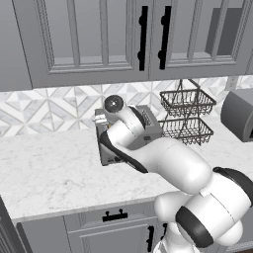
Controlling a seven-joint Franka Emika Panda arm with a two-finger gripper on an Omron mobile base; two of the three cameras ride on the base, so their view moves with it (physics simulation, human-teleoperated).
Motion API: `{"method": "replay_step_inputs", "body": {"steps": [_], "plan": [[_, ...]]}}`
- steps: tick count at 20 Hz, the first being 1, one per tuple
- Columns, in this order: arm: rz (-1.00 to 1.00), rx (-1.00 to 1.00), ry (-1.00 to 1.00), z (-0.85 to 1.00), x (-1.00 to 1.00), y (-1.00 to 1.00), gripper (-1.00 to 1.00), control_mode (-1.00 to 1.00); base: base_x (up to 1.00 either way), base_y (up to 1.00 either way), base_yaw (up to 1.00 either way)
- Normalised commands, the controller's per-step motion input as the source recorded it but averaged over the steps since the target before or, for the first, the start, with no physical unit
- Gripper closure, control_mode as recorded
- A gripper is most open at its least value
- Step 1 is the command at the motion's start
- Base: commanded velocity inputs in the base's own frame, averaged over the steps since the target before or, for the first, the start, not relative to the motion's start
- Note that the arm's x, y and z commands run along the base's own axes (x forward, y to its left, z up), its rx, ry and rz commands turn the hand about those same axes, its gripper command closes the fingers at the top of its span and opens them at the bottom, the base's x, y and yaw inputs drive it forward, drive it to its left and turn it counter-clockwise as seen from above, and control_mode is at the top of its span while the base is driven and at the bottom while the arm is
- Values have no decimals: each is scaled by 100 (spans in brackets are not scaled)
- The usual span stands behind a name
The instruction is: Start the toaster. Once the lever pops up, take the bread to the plate on the dining counter.
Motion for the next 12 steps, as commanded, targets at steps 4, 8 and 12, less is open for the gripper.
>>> {"method": "replay_step_inputs", "body": {"steps": [4,8,12], "plan": [[0,0,0,0,0,0,-100,-100,0,0,0],[0,0,0,0,0,0,-100,-100,0,0,0],[0,0,0,0,0,0,-100,-100,0,0,0]]}}
